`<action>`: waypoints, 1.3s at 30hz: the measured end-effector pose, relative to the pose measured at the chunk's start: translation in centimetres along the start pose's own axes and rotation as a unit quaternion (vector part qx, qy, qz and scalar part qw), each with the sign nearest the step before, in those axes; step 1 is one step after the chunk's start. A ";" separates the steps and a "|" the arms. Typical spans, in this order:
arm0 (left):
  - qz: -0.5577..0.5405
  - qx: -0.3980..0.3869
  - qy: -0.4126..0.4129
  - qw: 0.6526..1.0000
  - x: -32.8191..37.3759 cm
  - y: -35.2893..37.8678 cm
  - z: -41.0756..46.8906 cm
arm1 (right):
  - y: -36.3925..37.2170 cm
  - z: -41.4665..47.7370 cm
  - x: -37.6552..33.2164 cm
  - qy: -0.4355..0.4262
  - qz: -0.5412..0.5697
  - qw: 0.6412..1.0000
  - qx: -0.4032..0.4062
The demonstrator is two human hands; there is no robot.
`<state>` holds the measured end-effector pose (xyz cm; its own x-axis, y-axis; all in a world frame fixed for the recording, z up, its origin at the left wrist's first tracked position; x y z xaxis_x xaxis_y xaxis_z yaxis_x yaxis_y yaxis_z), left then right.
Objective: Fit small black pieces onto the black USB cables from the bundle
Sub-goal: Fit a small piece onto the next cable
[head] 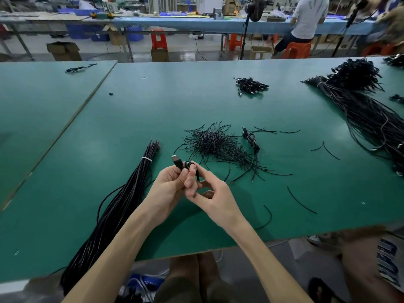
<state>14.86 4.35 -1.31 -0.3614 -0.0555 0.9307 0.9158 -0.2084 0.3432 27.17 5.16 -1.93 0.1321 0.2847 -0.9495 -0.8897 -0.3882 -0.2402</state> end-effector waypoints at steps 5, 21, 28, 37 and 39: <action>-0.022 -0.038 -0.008 0.999 0.0 0.5 -0.1 | -0.6 -0.1 0.1 -0.006 0.022 0.998 0.055; 0.106 0.057 0.003 0.993 0.0 -1.3 -0.2 | -1.2 -0.3 0.2 0.011 -0.012 0.997 0.075; 0.113 0.058 0.030 0.991 0.5 -1.4 0.0 | -0.9 -0.2 0.0 0.020 -0.012 0.999 0.046; 0.142 0.089 0.030 0.985 0.4 -1.8 0.1 | -0.5 -0.2 -0.1 0.022 -0.080 0.996 0.037; 0.157 0.105 0.039 0.981 0.6 -1.8 0.0 | 0.0 -0.1 -0.2 0.024 -0.127 0.991 0.030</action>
<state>12.96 4.73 -1.36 -0.0614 -0.1614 0.9850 0.9971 0.0354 0.0679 27.24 5.00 -1.81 0.3747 0.3234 -0.8689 -0.8491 -0.2567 -0.4617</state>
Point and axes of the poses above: each hand's wrist, its own z-axis towards the middle knuckle, its own y-axis out of the palm, x = y × z, the point moved 6 cm from there along z, towards the middle knuckle, and after that the axes turned 3 degrees about -x, right-handed, at the moved point
